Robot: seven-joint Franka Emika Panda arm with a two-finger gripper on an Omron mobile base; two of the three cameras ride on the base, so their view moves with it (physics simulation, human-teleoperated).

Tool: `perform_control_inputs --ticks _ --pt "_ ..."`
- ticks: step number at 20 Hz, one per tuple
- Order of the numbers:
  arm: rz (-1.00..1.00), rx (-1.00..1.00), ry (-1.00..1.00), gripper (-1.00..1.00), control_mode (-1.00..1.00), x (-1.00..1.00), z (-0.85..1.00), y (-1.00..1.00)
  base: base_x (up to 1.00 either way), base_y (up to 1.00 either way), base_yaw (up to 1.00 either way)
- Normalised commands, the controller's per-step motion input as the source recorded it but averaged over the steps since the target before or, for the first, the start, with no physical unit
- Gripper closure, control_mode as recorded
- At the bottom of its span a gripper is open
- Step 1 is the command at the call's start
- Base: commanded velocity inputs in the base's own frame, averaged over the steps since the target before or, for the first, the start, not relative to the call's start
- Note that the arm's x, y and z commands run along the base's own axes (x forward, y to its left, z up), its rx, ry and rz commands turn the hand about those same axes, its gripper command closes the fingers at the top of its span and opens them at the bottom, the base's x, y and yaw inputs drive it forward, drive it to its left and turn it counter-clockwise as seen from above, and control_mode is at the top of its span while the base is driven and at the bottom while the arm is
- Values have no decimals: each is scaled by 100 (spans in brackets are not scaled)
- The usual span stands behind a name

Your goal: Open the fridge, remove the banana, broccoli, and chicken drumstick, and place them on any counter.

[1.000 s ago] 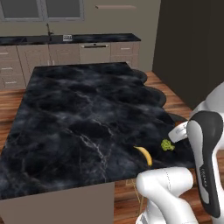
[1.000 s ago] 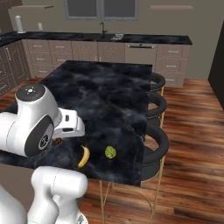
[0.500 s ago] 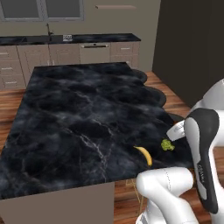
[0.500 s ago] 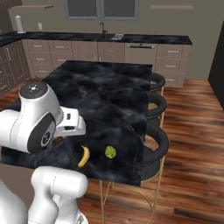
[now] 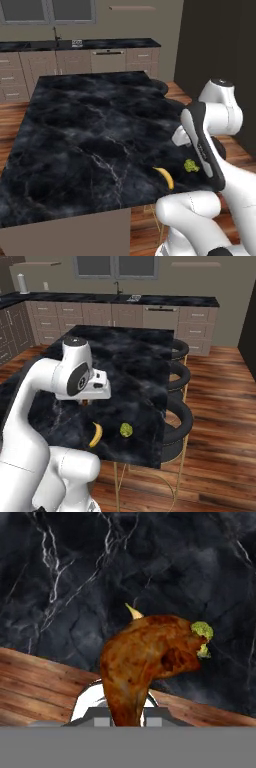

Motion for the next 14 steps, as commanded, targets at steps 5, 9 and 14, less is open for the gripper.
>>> perform_control_inputs --ticks 5,9,14 --pt "0 -5 7 100 -100 100 -72 -4 0 0 0" --pt "-2 -11 0 100 -100 98 -78 -18 0 0 0" --pt "0 -9 0 100 -100 78 -74 -36 0 0 0"
